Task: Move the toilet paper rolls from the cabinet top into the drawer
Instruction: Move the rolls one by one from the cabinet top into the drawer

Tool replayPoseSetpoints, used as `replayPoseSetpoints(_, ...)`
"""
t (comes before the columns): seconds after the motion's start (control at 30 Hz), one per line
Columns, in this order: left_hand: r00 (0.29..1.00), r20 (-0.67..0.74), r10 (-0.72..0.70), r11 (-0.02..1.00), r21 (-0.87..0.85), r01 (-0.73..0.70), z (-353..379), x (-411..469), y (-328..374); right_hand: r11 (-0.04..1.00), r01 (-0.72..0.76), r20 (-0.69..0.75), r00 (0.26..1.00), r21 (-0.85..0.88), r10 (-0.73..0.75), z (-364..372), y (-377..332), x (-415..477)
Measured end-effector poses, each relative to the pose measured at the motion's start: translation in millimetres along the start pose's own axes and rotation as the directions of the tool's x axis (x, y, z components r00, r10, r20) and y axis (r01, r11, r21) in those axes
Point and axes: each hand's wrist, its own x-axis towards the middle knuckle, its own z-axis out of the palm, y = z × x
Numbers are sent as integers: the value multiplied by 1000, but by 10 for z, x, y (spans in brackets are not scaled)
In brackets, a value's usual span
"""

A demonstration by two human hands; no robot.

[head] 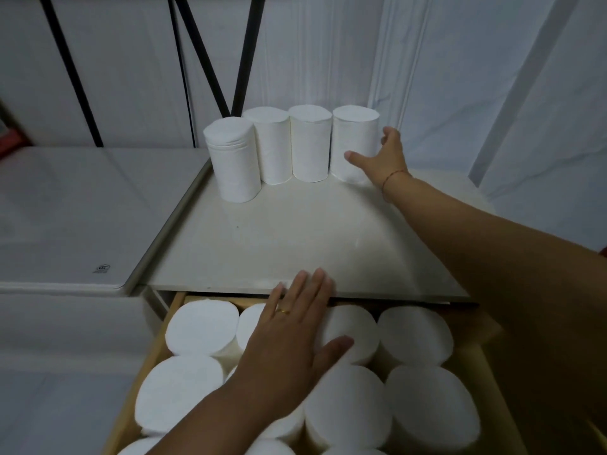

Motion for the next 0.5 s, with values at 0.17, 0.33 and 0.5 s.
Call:
replayPoseSetpoints(0.17, 999, -39, 0, 1000, -31, -1, 7, 126, -35, 997, -65, -10, 998, 41, 65, 83, 100, 396)
replayPoseSetpoints(0.33, 998, -62, 27, 998, -47, -30, -13, 211, -10, 995, -66, 29, 998, 81, 63, 138, 113, 653)
replayPoseSetpoints(0.5, 991, -112, 69, 997, 46, -65, -37, 226, 17, 995, -27, -27, 999, 95, 30, 203, 64, 770)
